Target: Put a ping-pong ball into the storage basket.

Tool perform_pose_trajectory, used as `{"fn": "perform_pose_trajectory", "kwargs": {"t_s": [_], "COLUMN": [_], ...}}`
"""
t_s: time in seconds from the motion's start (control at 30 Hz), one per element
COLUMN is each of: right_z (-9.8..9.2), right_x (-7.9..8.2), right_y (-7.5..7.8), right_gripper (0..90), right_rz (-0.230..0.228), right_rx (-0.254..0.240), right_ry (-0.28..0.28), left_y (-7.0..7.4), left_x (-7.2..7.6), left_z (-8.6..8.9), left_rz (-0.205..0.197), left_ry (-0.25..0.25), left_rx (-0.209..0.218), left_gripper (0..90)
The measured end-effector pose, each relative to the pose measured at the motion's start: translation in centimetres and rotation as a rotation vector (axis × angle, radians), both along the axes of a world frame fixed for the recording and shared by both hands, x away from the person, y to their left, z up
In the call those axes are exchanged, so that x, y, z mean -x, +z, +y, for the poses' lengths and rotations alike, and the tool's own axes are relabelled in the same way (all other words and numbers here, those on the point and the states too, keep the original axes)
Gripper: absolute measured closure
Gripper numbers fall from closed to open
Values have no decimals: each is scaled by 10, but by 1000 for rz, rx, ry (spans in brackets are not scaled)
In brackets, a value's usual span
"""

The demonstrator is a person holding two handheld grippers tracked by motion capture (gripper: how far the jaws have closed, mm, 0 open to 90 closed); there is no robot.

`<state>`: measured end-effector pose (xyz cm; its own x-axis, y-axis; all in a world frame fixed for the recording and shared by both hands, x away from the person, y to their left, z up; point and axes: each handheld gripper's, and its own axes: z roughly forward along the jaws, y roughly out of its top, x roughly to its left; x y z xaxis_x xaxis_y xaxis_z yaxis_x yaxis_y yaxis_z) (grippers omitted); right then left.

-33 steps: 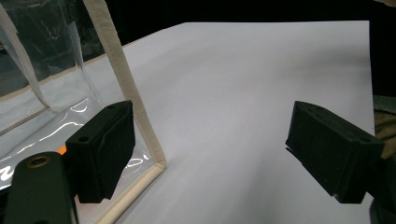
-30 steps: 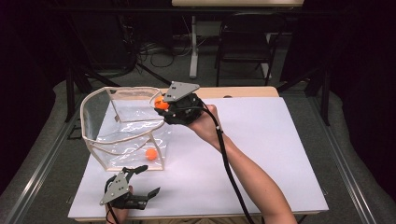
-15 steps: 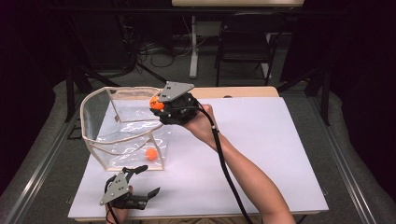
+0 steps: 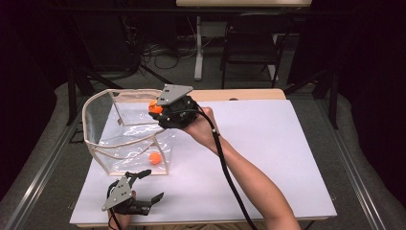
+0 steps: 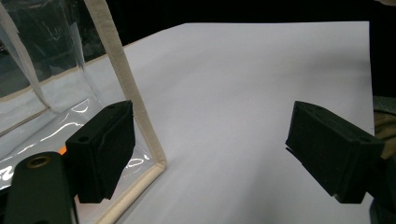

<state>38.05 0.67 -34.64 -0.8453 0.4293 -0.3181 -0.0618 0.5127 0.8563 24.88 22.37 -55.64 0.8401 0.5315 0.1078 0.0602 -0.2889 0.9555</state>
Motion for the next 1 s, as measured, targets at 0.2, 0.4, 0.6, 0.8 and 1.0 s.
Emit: {"fn": "perform_pose_trajectory", "kwargs": {"t_s": [0.2, 0.4, 0.6, 0.8, 1.0], "right_z": [4, 7, 11, 14, 17], "right_x": [0, 0, -1, 0, 0], "right_y": [0, 0, -1, -1, -2], "right_gripper": [507, 507, 507, 507, 507], "right_rz": [-2, 1, 5, 6, 6], "right_rx": [3, 6, 9, 10, 14], "right_ry": [7, 12, 17, 22, 26], "left_y": [0, 0, 0, 0, 0], "left_x": [0, 0, 0, 0, 0], "left_z": [0, 0, 0, 1, 1], "left_rz": [0, -1, -1, -1, -2], "left_ry": [0, 0, -2, 0, -1], "left_rx": [0, 0, 1, 0, -1], "left_gripper": [156, 156, 156, 156, 156]}}
